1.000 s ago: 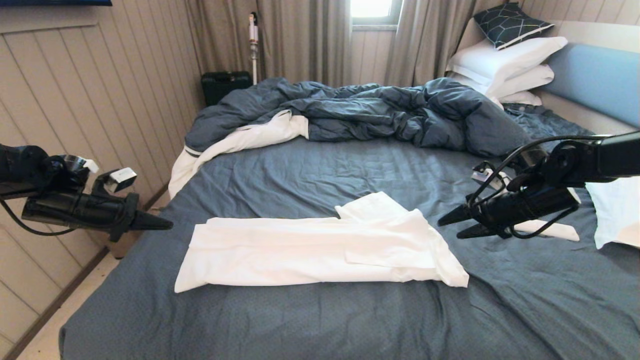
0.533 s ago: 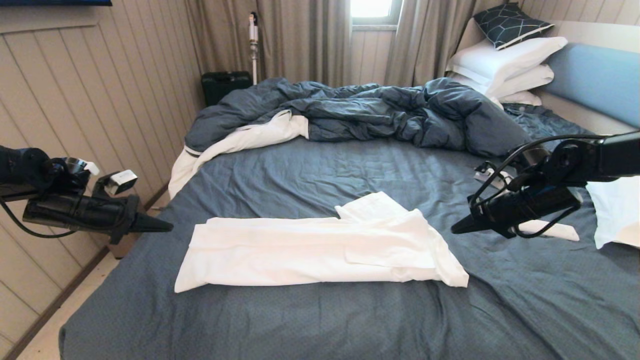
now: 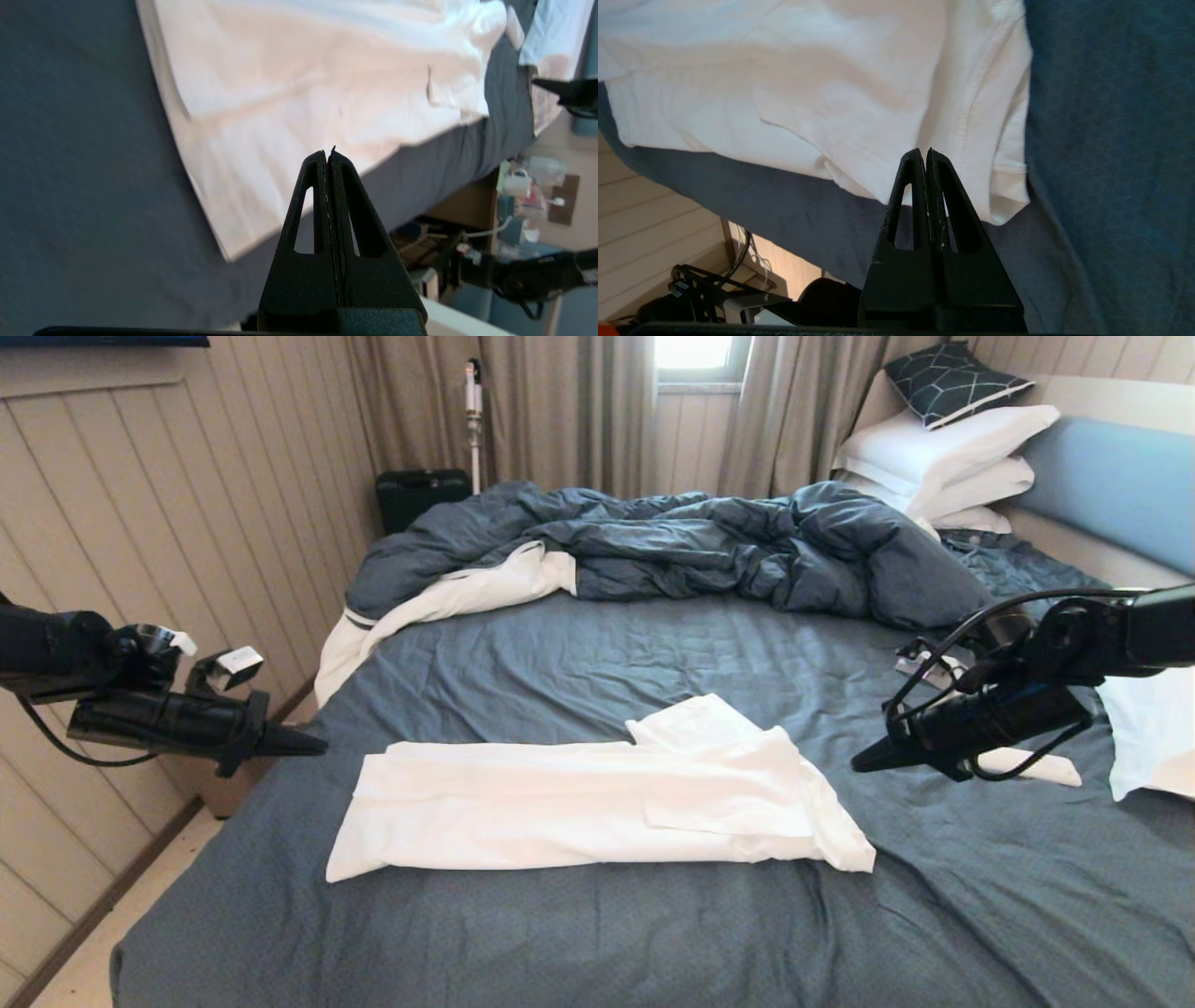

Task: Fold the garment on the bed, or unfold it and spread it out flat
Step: Fold the white T-shirt

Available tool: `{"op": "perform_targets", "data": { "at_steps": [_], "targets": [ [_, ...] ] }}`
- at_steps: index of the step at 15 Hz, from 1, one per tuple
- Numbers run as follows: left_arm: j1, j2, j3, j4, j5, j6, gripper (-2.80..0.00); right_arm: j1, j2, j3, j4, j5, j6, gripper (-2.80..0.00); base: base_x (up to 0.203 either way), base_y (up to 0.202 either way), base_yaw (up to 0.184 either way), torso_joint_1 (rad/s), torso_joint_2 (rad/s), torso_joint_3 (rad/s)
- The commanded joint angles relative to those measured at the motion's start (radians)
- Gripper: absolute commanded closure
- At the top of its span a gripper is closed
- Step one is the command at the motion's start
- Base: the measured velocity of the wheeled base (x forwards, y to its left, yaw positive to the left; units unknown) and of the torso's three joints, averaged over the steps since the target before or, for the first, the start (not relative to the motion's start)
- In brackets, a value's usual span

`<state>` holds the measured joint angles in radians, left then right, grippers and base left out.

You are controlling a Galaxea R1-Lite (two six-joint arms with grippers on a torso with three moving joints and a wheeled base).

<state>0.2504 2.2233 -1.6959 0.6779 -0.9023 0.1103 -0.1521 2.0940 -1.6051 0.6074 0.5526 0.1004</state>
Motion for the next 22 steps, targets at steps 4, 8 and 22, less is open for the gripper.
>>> {"op": "perform_targets", "data": {
  "at_steps": [4, 8, 22],
  "targets": [
    [0.016, 0.172, -0.151, 0.014, 0.073, -0.006, -2.8, -0.029, 0.02, -0.032, -0.011, -0.009, -0.016, -2.8, 0.0, 0.0, 0.0, 0.0, 0.0, 0.0],
    [0.016, 0.184, -0.177, 0.077, 0.105, -0.008, -2.8, -0.029, 0.043, -0.039, -0.015, -0.006, -0.011, -2.8, 0.0, 0.0, 0.0, 0.0, 0.0, 0.0],
    [-0.113, 0.171, -0.047, 0.098, 0.244, -0.001, -2.8, -0.066, 0.057, -0.044, -0.018, -0.002, -0.016, -2.8, 0.0, 0.0, 0.0, 0.0, 0.0, 0.0]
  ]
}}
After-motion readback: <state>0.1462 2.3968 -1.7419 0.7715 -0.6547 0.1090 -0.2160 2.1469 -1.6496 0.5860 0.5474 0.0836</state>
